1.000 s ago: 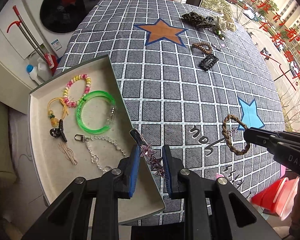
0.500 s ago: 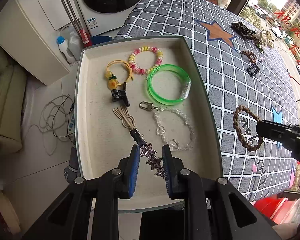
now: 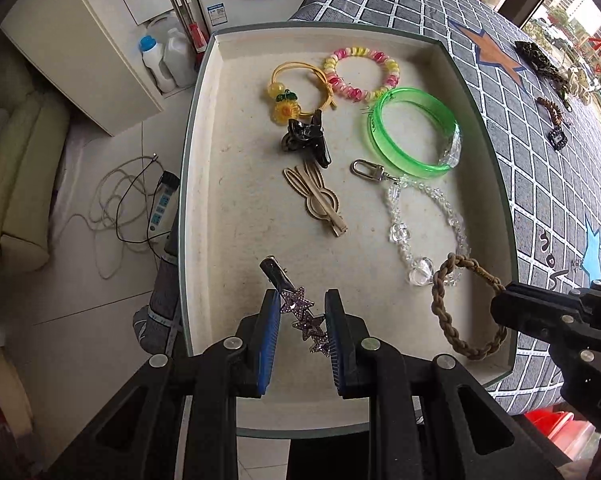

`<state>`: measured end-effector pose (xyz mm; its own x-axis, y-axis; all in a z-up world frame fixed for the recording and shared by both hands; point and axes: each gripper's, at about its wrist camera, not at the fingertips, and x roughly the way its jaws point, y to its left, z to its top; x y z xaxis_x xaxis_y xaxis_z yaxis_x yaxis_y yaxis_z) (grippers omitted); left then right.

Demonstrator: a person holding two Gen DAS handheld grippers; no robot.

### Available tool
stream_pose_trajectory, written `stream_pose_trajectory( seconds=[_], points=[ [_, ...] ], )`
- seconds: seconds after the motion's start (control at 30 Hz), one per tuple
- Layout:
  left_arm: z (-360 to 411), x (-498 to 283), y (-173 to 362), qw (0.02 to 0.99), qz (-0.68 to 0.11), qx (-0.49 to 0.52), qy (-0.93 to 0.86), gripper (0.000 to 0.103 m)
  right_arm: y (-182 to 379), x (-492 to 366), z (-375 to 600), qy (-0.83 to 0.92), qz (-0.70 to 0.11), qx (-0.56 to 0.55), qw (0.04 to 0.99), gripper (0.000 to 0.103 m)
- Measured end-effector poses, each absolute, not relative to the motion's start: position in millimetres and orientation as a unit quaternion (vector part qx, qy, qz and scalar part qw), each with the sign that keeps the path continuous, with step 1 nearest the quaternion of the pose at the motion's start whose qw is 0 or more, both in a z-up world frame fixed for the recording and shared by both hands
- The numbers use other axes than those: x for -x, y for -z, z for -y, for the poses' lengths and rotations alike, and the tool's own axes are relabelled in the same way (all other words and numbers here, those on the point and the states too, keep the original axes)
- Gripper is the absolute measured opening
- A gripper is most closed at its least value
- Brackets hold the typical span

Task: Organize jewelry
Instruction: 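Carry the star clip and braided bracelet over the white tray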

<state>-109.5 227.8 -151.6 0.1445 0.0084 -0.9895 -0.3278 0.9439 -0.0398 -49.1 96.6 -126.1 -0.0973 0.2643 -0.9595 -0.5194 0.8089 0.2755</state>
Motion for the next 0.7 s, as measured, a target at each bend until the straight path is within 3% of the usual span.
stream_pose_trajectory(
  seconds=[0.7],
  points=[
    [-225, 101, 166, 0.746, -0.648, 0.099, -0.116, 0.030, 173, 49, -113, -0.277, -0.705, 0.136, 0.639, 0.010]
  ],
)
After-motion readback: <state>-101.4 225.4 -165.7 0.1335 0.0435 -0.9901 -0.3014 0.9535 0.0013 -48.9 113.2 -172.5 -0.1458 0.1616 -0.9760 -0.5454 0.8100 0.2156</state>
